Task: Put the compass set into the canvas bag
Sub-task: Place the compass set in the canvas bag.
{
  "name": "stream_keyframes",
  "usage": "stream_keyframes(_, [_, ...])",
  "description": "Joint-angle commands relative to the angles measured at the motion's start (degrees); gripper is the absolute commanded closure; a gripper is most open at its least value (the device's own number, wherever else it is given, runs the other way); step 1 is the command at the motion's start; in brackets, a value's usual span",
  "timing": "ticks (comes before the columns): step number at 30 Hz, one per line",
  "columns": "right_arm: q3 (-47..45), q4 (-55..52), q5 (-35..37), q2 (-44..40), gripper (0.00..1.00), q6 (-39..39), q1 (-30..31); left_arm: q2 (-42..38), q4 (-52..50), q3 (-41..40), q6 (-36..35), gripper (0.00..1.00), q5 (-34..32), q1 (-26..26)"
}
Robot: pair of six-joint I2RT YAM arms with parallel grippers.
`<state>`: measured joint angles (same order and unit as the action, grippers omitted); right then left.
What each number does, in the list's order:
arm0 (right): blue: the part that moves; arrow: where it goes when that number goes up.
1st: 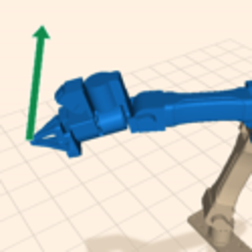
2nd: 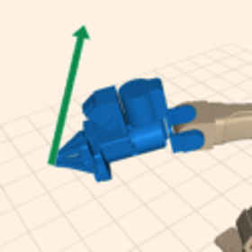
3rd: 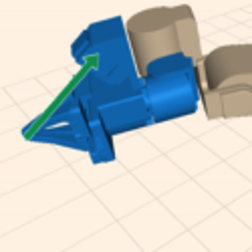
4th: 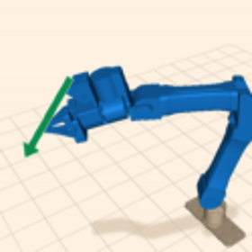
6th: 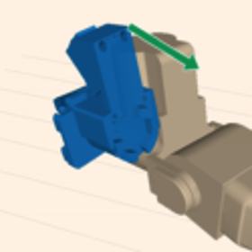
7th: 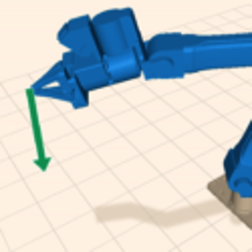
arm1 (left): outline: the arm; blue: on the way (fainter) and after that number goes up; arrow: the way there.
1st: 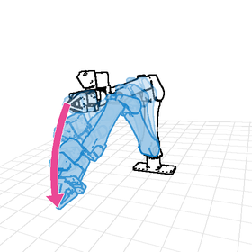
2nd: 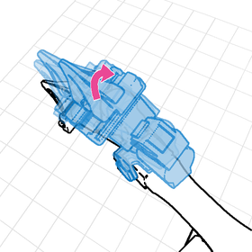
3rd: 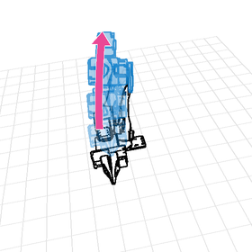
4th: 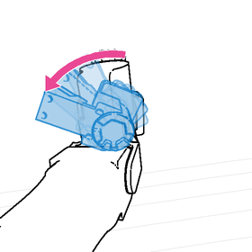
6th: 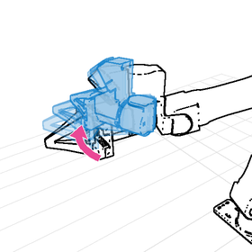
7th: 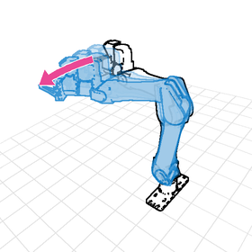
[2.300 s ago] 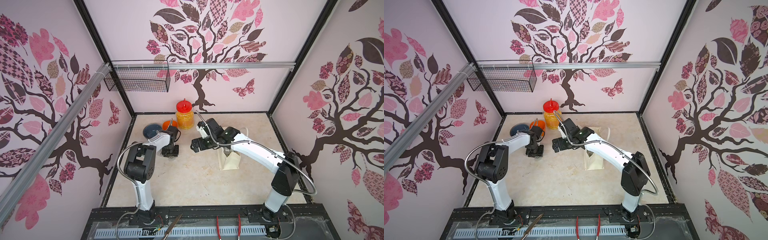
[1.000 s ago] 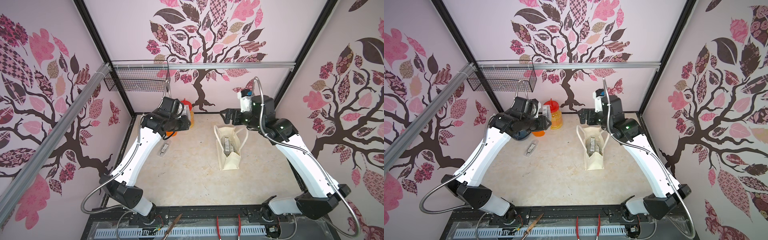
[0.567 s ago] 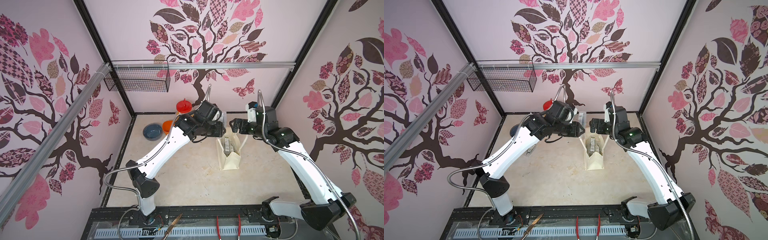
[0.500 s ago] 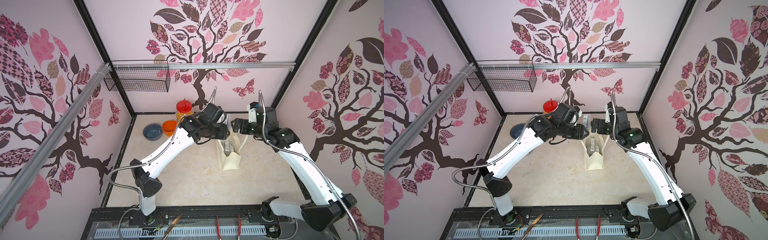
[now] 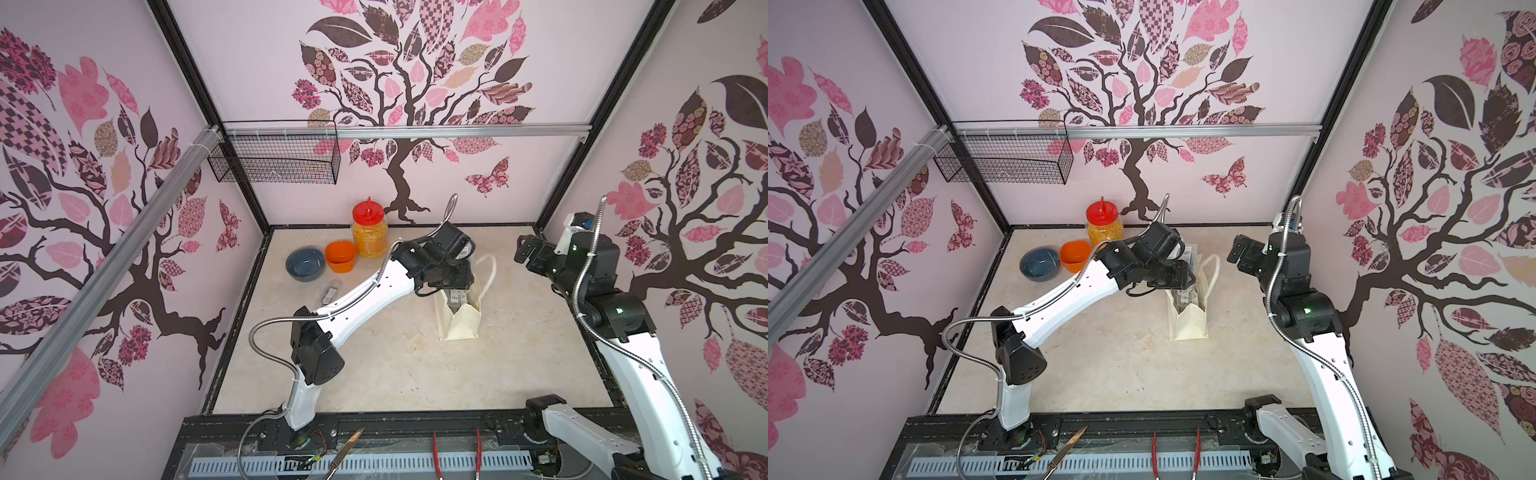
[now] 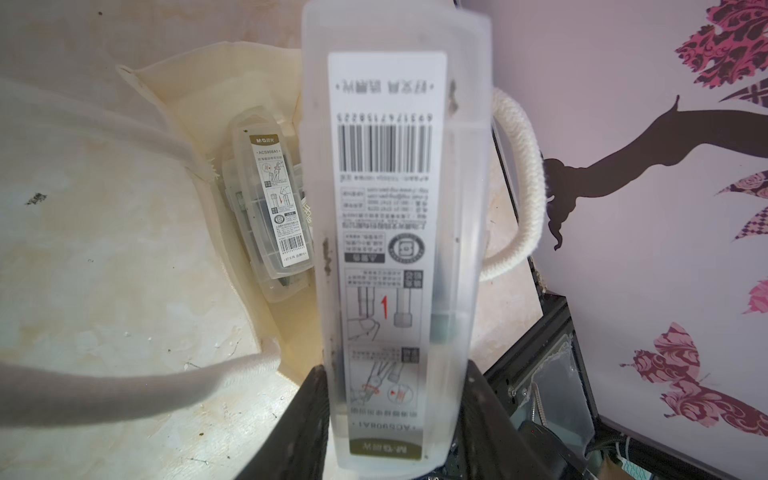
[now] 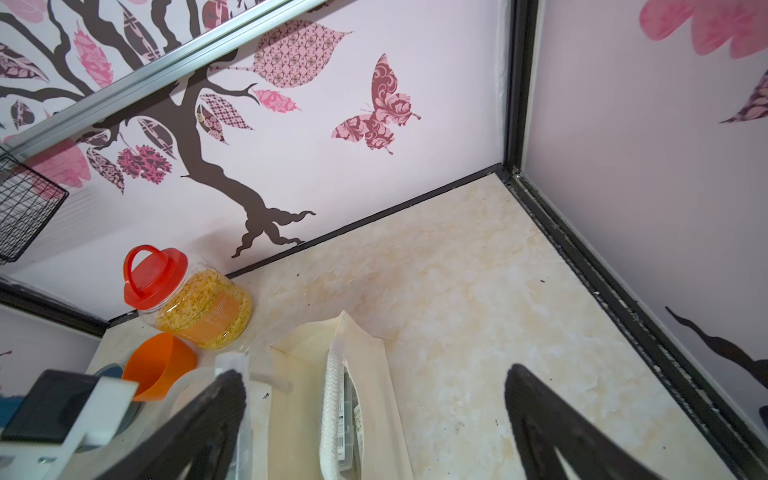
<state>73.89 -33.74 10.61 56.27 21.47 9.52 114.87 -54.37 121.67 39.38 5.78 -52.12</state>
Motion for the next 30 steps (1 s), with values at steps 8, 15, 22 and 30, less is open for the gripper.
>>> stream_keyframes(8, [-1.53, 2.48, -5.38, 0.24, 0.00, -0.26, 0.02, 5.57, 4.98, -1.34, 1.94, 0.66, -5.55, -0.26])
stream_keyframes(15, [-2.60, 3.27, -7.38, 0.58, 0.00, -1.04, -0.03, 8.16, 5.17, -2.09, 3.13, 0.66, -7.31, -0.27])
stream_keyframes(22, [-3.31, 4.35, -9.27, 1.82, 0.00, -1.08, 0.04, 9.80, 5.60, -4.16, 5.35, 0.65, -7.36, -0.34])
stream_keyframes(30, [-4.97, 5.15, -10.57, 2.37, 0.00, -0.52, 0.03, 12.54, 3.67, -2.47, 6.17, 0.62, -6.71, -0.33])
